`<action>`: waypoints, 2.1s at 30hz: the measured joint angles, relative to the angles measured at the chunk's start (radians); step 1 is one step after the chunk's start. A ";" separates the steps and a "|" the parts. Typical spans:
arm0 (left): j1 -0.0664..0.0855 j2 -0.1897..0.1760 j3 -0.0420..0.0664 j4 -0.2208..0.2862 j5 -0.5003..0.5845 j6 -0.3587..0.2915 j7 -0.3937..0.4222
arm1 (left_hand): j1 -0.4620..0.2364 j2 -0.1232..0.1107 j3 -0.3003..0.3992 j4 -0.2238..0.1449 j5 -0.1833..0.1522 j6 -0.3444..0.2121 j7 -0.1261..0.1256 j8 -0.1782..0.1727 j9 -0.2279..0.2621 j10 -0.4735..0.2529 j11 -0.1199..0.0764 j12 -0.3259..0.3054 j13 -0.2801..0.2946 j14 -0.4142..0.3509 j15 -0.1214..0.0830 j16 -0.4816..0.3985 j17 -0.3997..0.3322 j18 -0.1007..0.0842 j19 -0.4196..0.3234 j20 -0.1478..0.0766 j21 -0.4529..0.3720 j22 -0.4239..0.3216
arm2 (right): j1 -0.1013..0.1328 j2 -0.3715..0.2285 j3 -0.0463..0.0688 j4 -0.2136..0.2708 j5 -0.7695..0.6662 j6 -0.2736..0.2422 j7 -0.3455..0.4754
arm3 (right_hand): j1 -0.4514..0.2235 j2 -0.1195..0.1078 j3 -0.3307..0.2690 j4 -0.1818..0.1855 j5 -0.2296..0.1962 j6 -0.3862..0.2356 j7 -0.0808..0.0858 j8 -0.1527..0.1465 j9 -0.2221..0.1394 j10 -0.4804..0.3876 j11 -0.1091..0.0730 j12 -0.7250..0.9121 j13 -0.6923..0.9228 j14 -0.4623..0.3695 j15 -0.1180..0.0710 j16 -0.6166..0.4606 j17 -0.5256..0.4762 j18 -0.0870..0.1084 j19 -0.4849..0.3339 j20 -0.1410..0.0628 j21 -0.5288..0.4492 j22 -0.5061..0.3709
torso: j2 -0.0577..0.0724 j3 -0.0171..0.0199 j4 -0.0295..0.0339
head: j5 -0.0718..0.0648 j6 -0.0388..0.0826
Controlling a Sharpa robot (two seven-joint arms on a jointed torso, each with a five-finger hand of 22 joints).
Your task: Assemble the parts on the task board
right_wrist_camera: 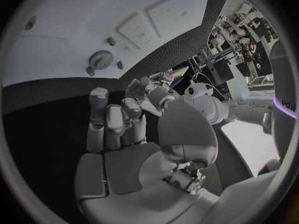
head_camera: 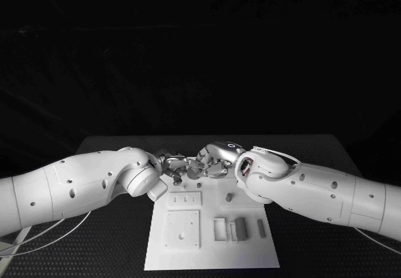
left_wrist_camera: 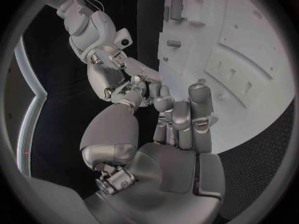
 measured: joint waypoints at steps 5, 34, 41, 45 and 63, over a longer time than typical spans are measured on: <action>0.000 0.000 -0.001 0.001 -0.003 0.000 -0.003 | 0.005 0.015 0.001 -0.007 0.000 0.005 -0.002 -0.001 0.001 0.000 0.000 0.000 0.001 -0.001 -0.001 0.004 -0.005 0.000 0.000 0.000 0.000 0.001 | 0.000 0.003 -0.001 -0.002 0.000 0.002 -0.001 | 0.000 0.000 0.000 0.000 0.000 0.000 0.000 -0.001 0.001 0.000 0.000 0.000 0.000 0.000 0.000 0.000 0.000 0.000 0.000 0.000 0.000 0.000 | 0.001 -0.0001 0.0000 | 0.000 -0.002; -0.001 -0.003 -0.001 0.006 -0.002 -0.007 -0.003 | 0.084 0.130 0.133 -0.086 -0.007 0.044 -0.039 -0.002 0.017 0.008 -0.008 -0.019 0.007 -0.014 -0.013 0.020 -0.042 0.000 0.001 0.002 0.000 0.011 | -0.001 0.005 -0.001 -0.007 -0.001 0.010 -0.003 | -0.001 -0.001 -0.001 -0.001 0.000 -0.001 0.001 0.002 0.000 0.000 0.000 0.000 -0.001 -0.002 0.002 0.000 -0.003 0.000 -0.001 0.002 0.000 0.000 | 0.001 -0.0007 0.0000 | -0.002 -0.010; -0.001 -0.004 -0.001 0.007 0.002 -0.010 -0.002 | 0.076 0.140 0.159 -0.090 -0.004 0.044 -0.039 -0.008 0.016 0.008 -0.008 -0.019 0.010 -0.016 -0.012 0.024 -0.049 0.000 0.000 0.004 0.000 0.014 | -0.001 0.006 -0.001 -0.010 -0.001 0.011 -0.003 | -0.010 -0.010 -0.001 -0.001 0.000 -0.002 0.002 0.001 0.002 0.000 0.000 -0.004 -0.005 -0.002 0.002 0.000 -0.013 0.000 0.000 0.003 0.000 0.000 | 0.001 -0.0007 -0.0002 | -0.002 -0.010; 0.000 -0.005 0.000 0.007 0.005 -0.012 0.000 | 0.070 0.146 0.167 -0.095 -0.004 0.044 -0.039 -0.008 0.016 0.012 -0.012 -0.023 0.011 -0.016 -0.012 0.031 -0.054 0.000 0.000 0.004 0.000 0.016 | -0.002 0.006 -0.003 -0.016 0.002 0.010 -0.002 | -0.018 -0.051 -0.001 -0.001 0.000 -0.042 0.042 -0.043 -0.016 -0.011 0.011 -0.012 -0.007 -0.022 0.014 -0.003 -0.042 0.000 -0.006 0.001 -0.001 0.000 | 0.001 -0.0007 -0.0003 | -0.002 -0.011; 0.000 -0.024 0.000 -0.001 0.002 -0.008 -0.004 | 0.053 0.163 0.190 -0.111 -0.005 0.044 -0.039 -0.008 0.016 0.016 -0.016 -0.027 0.014 -0.016 -0.019 0.039 -0.067 0.000 0.004 0.000 0.000 0.021 | -0.003 -0.083 0.000 -0.007 0.026 -0.047 0.008 | -0.018 -0.139 0.015 0.048 0.000 -0.150 0.098 -0.101 -0.043 -0.054 0.061 -0.016 0.000 -0.072 0.053 -0.009 -0.076 -0.004 -0.016 0.005 -0.016 0.000 | 0.001 0.0018 0.0007 | 0.006 -0.015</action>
